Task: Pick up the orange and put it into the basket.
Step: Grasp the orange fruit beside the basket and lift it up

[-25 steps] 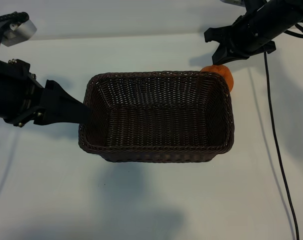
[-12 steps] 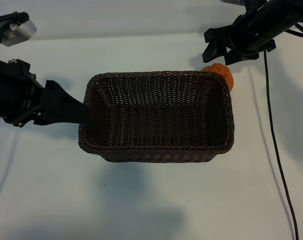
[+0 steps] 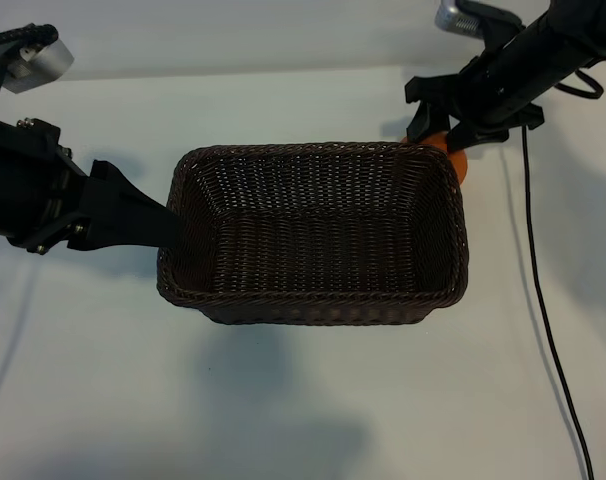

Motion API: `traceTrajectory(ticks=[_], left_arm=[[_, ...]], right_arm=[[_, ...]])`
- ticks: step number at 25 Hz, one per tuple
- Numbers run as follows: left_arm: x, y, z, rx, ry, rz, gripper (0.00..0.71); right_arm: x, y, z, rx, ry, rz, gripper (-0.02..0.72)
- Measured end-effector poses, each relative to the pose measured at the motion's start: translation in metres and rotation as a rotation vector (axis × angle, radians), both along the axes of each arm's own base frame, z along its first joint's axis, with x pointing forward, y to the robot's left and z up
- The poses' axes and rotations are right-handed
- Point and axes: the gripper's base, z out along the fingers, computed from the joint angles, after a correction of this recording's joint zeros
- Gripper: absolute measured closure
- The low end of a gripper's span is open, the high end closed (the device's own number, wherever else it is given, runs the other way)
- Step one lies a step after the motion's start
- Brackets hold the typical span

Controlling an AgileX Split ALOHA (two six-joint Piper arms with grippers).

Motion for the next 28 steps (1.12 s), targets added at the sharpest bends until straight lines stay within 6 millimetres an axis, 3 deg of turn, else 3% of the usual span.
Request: traceTrajectory(ticks=[24,28], left_arm=[[0.0000,0.0000,0.0000,0.000,0.000,0.000,0.168],[0.0000,0.0000,0.0000,0.000,0.000,0.000,0.168]], right_arm=[[-0.0012,-0.0062,-0.0047,-0.096,-0.001,0.048,0.192],[-0.0011,-0.0063,-0.0063,-0.098,0.003,0.049,0.269]])
